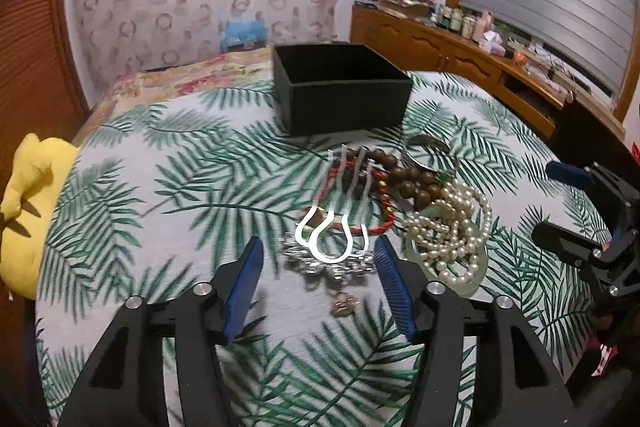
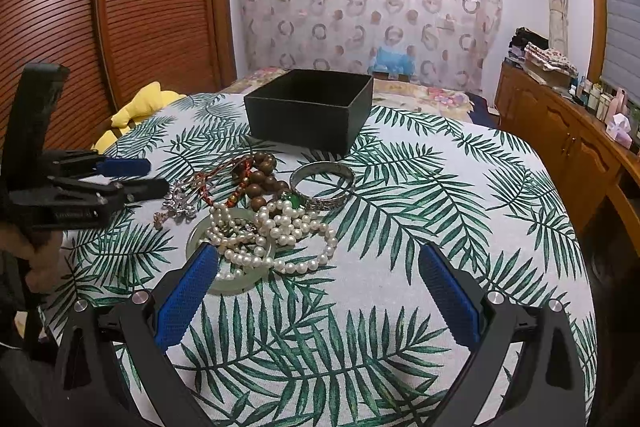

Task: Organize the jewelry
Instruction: 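Grasp the silver hairpins with the left tool while the right tool grasps the silver bangle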

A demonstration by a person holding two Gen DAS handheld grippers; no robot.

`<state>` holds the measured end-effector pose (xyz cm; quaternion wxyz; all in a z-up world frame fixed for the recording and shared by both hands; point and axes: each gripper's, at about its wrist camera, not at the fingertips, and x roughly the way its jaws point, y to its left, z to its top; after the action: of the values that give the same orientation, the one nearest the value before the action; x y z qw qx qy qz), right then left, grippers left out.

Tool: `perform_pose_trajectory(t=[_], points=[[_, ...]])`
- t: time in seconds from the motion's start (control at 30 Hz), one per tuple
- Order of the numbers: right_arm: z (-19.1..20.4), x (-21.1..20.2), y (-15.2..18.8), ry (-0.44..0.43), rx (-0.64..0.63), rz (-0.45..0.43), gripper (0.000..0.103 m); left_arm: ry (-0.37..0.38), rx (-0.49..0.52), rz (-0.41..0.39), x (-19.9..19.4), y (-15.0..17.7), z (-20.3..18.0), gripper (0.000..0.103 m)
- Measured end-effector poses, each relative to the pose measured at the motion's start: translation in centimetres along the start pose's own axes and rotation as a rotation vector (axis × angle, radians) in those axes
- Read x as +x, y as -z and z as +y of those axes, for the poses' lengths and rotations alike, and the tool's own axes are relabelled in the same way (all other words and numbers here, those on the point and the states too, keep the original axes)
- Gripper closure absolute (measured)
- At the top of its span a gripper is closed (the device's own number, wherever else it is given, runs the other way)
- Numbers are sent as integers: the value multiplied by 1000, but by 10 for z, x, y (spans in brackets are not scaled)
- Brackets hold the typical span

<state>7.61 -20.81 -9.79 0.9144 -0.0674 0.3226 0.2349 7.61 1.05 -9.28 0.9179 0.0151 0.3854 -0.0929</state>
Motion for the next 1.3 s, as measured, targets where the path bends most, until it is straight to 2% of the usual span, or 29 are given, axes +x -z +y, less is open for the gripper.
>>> perform_pose_trajectory(t=[0.03, 0.23, 0.33, 0.4, 0.5, 0.73, 0.97, 1.1, 1.3], points=[[0, 0, 0, 0, 0, 0, 2, -4, 6, 5, 2, 0, -1, 39], [-2, 8, -7, -3, -27, 15, 2, -21, 39, 86, 30, -1, -7, 38], [-3, 16, -16, -12, -40, 21, 2, -37, 47, 81, 32, -2, -6, 38], [-4, 22, -20, -20, -50, 30, 3, -33, 40, 73, 33, -3, -3, 43], [-7, 35, -28, -35, -54, 54, 4, -16, 26, 68, 30, -2, 1, 43], [-20, 72, -46, -92, -35, 128, 17, -28, 3, -3, 8, -2, 6, 43], [-14, 100, -51, -134, -52, 178, 22, -32, -5, -50, -7, -11, 8, 44], [-16, 108, -55, -168, -28, 200, 30, -38, 1, -70, -12, -17, 8, 44], [-13, 112, -59, -166, -56, 220, 32, -46, 5, -95, -17, -26, 9, 44]])
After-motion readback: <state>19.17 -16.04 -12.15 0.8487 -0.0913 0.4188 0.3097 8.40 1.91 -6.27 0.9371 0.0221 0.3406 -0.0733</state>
